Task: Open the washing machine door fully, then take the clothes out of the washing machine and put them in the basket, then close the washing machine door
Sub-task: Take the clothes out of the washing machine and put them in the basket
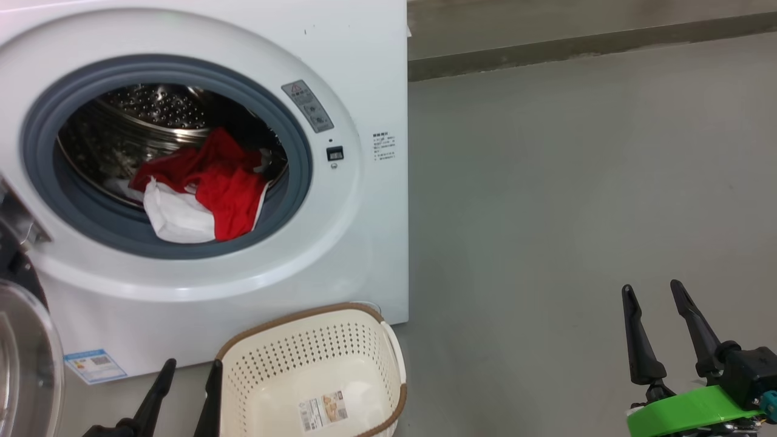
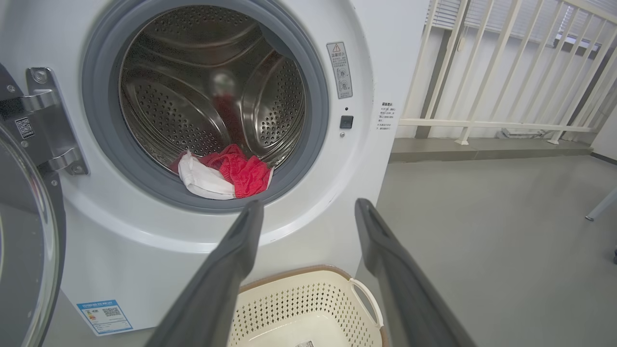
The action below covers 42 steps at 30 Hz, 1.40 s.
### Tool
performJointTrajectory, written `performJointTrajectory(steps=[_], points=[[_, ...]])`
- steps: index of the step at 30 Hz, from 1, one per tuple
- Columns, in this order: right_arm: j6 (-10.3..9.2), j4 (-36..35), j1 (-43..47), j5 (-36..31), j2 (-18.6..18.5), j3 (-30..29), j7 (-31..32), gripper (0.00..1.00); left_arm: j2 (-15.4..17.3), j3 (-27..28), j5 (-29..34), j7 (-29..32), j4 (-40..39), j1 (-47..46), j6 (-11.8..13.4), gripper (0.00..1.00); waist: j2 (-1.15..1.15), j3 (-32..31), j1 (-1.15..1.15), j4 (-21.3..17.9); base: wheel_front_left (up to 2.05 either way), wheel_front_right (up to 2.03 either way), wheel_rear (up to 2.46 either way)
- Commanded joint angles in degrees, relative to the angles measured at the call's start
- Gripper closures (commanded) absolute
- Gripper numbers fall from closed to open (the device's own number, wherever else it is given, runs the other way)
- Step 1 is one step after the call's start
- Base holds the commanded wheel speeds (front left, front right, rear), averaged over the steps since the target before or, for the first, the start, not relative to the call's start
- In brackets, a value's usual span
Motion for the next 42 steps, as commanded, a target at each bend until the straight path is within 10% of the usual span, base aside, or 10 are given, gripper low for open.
performJointTrajectory(steps=[1,42], points=[[0.36,-1.5,-1.2,-0.5,-0.8,1.4,-0.4,0.00,1.3,2.1,-0.4,-0.3,-1.5,-2.4,-0.3,0.00,0.00,0.1,0.00,0.1,1.50,-1.50,0.00],[0.36,-1.8,-1.9,-0.3,-0.8,2.1,-0.4,0.00,-0.9,5.3,1.2,-0.3,-3.1,-4.0,-0.3,0.00,0.00,2.2,0.00,1.4,0.18,-0.18,0.00]])
